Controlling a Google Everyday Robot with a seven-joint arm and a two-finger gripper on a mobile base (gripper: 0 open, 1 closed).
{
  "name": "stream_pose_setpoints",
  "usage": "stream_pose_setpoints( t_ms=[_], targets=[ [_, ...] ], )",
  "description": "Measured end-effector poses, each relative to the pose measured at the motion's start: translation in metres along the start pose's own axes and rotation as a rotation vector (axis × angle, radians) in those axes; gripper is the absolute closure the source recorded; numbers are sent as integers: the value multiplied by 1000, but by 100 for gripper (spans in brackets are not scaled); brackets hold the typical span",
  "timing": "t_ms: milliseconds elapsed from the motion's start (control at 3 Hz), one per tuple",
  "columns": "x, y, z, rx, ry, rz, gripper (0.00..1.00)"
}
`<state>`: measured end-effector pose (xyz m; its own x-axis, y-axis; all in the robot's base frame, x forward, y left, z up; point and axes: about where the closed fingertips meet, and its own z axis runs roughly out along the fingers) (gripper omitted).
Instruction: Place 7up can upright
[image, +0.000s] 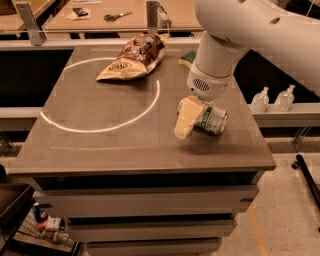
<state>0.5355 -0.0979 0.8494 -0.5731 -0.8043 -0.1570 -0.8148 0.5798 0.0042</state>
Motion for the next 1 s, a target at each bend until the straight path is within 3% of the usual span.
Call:
stream_pose_setpoints(
  t_ms=[1000],
  targets=[
    [-2, 1, 1, 2, -3, -4, 88]
  ],
)
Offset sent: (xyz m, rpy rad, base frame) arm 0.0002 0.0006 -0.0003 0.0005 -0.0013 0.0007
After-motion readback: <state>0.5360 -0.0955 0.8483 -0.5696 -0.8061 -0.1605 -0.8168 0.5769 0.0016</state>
